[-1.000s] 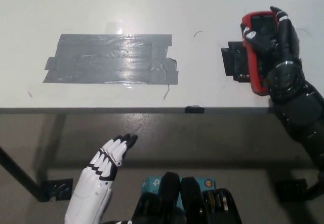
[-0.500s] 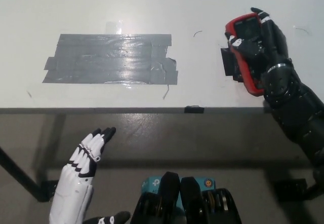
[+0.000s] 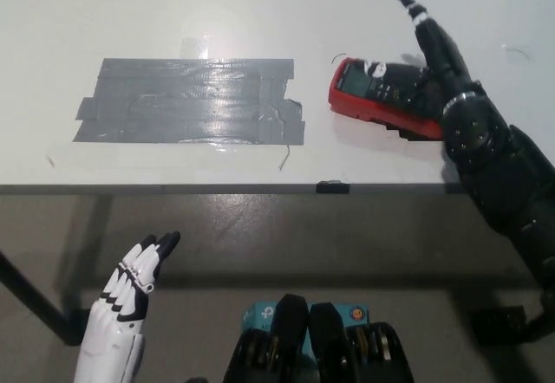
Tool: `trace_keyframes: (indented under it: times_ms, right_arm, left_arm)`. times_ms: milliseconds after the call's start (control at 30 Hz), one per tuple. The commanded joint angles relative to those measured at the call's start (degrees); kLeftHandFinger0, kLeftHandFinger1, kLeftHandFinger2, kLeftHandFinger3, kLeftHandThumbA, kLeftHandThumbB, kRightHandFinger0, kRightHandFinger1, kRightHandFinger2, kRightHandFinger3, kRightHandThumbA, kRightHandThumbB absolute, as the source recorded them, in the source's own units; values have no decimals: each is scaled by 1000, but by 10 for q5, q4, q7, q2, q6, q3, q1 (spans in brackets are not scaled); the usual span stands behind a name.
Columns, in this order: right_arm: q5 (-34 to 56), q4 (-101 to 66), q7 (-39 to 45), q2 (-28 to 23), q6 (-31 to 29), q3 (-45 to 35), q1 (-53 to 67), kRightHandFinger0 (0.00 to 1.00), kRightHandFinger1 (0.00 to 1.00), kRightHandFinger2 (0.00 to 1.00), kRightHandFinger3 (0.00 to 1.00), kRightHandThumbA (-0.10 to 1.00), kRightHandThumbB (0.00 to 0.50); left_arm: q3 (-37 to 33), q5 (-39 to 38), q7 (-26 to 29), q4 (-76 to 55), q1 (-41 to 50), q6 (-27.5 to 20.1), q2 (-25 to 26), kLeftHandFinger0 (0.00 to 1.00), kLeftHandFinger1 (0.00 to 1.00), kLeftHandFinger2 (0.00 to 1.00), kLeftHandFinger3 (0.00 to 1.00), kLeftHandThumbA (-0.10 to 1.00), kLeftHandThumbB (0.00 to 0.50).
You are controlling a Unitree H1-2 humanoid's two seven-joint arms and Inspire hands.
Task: The robot first picks the multimeter with right hand and then unfolds the black stand on the back of it using left hand
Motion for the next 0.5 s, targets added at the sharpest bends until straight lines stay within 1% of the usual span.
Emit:
trace_keyframes:
  times_ms: [0,33,67,100,133,167,200,300,333,400,433,467]
  right_arm:
    - [-22,-68,-27,-11,-10,-40,-21,1000,1000,1000,1000,818,462]
    - [-28,-87,-23,-14,-5,-45,-20,1000,1000,1000,1000,869,477]
    - [-31,-100,-18,-16,-3,-51,-22,1000,1000,1000,1000,896,480]
    - [-32,-111,-13,-17,-2,-58,-22,1000,1000,1000,1000,973,496]
    - [-33,-155,-5,-21,16,-67,-18,1000,1000,1000,1000,894,483]
    - [-33,-173,-2,-20,19,-73,-16,1000,1000,1000,1000,890,483]
    - [-29,-224,6,-23,32,-85,-7,1000,1000,1000,1000,867,457]
    - [-22,-318,16,-31,43,-106,1,1000,1000,1000,1000,881,468]
    - [-15,-359,23,-36,47,-117,-1,1000,1000,1000,1000,883,466]
    - [-5,-437,32,-44,59,-140,-6,1000,1000,1000,1000,873,454]
    - [-16,-497,30,-48,82,-147,-1,1000,1000,1000,1000,943,454]
    - [-22,-542,32,-53,102,-156,-1,1000,1000,1000,1000,952,453]
  left_arm:
    - [5,-9,22,-20,3,-15,2,1000,920,940,1000,1000,221]
    - [5,-8,24,-21,2,-15,2,1000,922,939,1000,1000,214]
    - [5,-8,27,-20,-2,-15,2,1000,924,940,1000,1000,208]
    - [5,-9,29,-19,-4,-15,3,1000,934,950,1000,1000,203]
    - [6,-10,31,-20,-4,-15,4,1000,937,954,1000,1000,204]
    - [8,-9,31,-21,-3,-15,4,1000,938,954,1000,1000,205]
    - [7,-9,32,-20,-6,-15,7,1000,947,964,1000,1000,200]
    - [14,-18,21,-18,-20,-15,8,1000,965,980,1000,1000,198]
    - [19,-21,15,-14,-35,-15,7,1000,966,980,1000,1000,183]
    - [33,-26,-7,-15,-68,-7,3,1000,967,981,1000,1000,177]
    - [36,-37,-11,-11,-85,0,5,1000,997,1000,1000,1000,152]
    - [38,-49,-17,-6,-105,5,7,1000,1000,1000,1000,1000,154]
